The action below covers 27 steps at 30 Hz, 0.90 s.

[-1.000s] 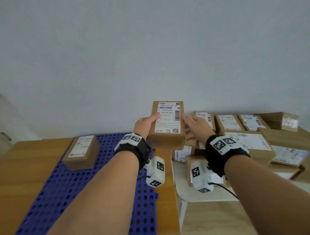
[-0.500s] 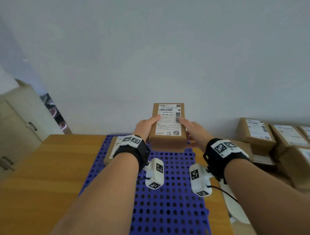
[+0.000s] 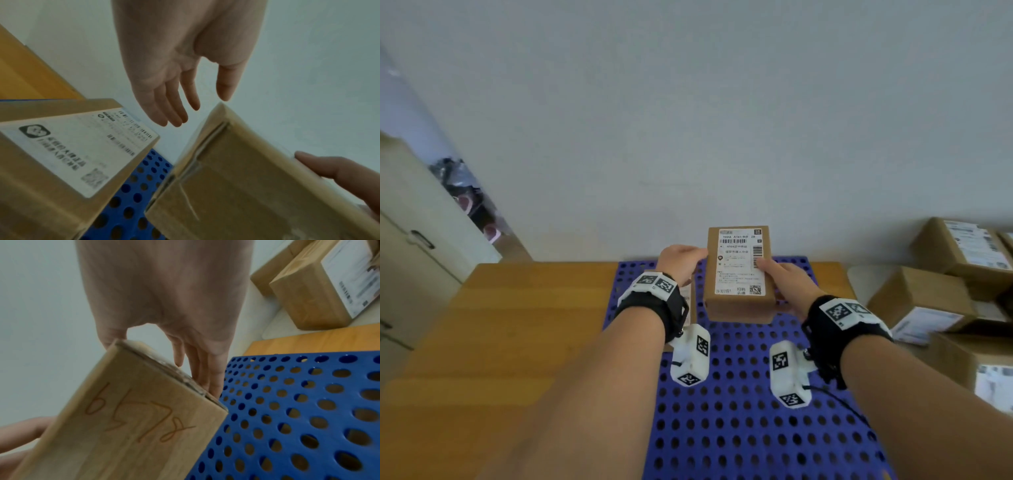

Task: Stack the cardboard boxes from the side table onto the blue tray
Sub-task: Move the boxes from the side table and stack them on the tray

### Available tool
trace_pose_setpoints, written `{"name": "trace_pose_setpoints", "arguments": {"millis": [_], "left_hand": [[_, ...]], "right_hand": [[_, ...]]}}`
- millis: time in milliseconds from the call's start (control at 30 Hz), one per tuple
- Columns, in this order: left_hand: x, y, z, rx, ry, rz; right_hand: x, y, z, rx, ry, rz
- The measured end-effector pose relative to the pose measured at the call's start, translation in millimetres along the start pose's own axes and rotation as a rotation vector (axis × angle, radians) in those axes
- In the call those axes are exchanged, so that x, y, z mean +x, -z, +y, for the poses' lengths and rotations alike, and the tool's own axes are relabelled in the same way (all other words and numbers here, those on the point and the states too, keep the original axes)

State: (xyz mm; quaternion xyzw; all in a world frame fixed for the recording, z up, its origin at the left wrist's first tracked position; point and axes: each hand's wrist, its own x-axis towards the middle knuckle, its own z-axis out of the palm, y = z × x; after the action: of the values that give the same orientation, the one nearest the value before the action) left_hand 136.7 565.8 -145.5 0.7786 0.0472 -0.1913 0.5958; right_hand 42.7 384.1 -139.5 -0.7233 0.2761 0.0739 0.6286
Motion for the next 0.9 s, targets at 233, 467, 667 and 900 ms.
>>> {"name": "trace_pose_setpoints", "arguments": {"millis": [233,467,667,900], "left_hand": [[18.8,3.2,-29.1,0.232,-0.015,0.104],[26.6,2.6,-45.6,0.317,-0.002,0.085],[27.2,-1.5,-49.9,0.374,0.015,0.061],[26.4,-4.0,-48.6,0.414,0.018,0.034]], "right_hand": [[32.0,-18.4,28.4,-0.041,-0.128,0.013],[50.2,-31.1,46.9,-0.088,-0.168,-0.02],[54.5,-33.4,51.6,-0.077,-0.202,-0.076],[59.2,-39.6,53.6,-0.1,-0.212,-0.052]]}}
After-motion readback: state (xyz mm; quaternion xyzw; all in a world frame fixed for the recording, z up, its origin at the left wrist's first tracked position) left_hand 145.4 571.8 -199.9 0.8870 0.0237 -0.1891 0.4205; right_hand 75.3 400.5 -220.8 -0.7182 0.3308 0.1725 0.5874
